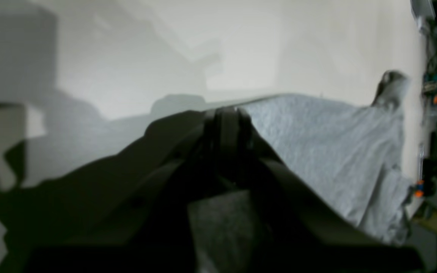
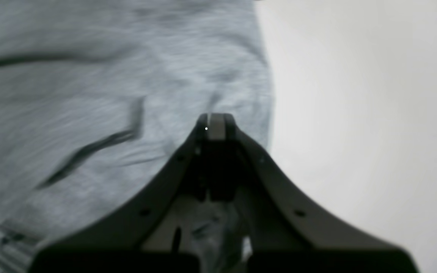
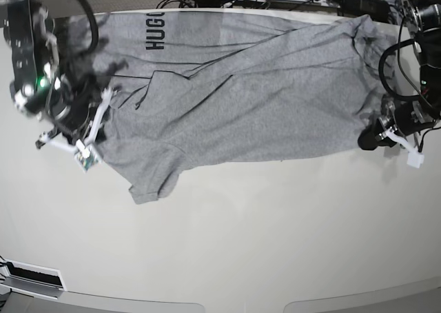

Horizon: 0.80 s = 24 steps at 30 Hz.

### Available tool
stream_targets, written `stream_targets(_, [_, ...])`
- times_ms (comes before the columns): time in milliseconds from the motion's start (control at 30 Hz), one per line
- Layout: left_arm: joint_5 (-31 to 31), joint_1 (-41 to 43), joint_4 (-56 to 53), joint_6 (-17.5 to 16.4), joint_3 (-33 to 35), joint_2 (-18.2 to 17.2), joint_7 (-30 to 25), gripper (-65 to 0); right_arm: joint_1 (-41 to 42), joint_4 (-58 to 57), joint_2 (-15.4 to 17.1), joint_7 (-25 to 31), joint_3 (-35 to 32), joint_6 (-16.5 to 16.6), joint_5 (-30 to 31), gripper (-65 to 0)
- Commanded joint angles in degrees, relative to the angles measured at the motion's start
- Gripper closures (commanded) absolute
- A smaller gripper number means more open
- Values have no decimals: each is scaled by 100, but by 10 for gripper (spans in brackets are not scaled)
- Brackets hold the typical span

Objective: Layout the t-shirt on the table in an organized manner, then fold the t-shirt properly
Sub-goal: 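Lift the hem with both grippers and fold it over toward the collar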

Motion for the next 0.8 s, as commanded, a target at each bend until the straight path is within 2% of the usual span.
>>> stream_targets(0, [-101, -127, 81, -52, -9, -140, -101, 0, 310, -201, 85, 96, 85, -37, 59, 0])
stream_targets(33, [-94, -125, 81, -52, -9, -151, -98, 0, 540, -527, 85, 98, 127, -37, 190, -28])
stream_targets(133, [-96, -105, 81, -52, -9, -166, -96, 0, 1211, -1580, 85, -7, 376, 70, 778, -237])
stream_targets(167, [-98, -107, 81, -52, -9, -164, -98, 0, 1421, -1950, 83, -68, 490, 142, 1069, -280])
stream_targets(200, [-103, -109, 81, -52, -9, -164, -98, 0, 1622, -2321, 83, -125, 612, 297, 1364, -294])
stream_targets(400, [-210, -109, 81, -52, -9, -162, -96, 0, 2570, -4500, 85, -459, 1499, 1508, 2881, -295])
stream_targets(467, [-208, -109, 81, -52, -9, -162, -96, 0, 2717, -5084, 85, -487, 1738, 1775, 3202, -295])
stream_targets(567, [-210, -109, 81, -52, -9, -162, -90, 0, 2756, -5604, 55, -466, 1875, 1902, 3410, -293])
stream_targets(767, [-273, -109, 81, -52, -9, -157, -68, 0, 2691, -5687, -310, -498, 1871, 1976, 3143, -293])
